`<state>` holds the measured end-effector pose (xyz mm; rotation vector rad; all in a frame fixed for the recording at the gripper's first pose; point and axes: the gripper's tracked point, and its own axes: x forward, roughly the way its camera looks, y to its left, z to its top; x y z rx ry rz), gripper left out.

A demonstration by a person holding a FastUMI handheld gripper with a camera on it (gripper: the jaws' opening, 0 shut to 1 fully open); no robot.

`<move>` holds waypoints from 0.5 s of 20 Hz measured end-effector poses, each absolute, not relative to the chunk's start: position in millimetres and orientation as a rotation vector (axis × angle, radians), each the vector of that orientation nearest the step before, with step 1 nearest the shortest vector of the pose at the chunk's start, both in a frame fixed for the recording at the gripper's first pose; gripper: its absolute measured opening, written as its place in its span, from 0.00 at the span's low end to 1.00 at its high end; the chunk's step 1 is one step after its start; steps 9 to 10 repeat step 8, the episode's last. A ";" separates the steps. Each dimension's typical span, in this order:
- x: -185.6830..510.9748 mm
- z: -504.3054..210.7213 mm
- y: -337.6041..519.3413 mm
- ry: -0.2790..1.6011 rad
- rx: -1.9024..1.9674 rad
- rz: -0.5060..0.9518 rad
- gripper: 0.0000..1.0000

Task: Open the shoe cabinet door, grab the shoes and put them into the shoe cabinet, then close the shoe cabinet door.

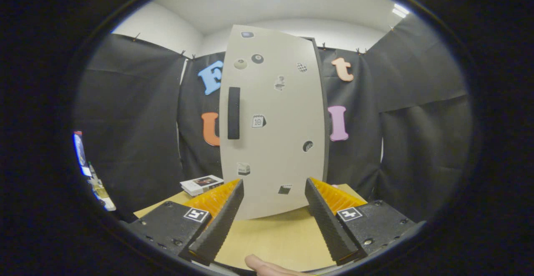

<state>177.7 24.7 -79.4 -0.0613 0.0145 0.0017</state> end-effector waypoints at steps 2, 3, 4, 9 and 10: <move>176.9 -77.7 31.7 -0.006 -0.086 -0.010 0.97; 174.7 -77.1 32.6 -0.013 -0.092 -0.012 0.96; 172.6 -75.6 33.4 -0.019 -0.094 -0.007 0.97; 166.9 -72.2 26.2 -0.031 -0.097 -0.017 0.97; 166.9 -72.2 26.2 -0.031 -0.097 -0.017 0.97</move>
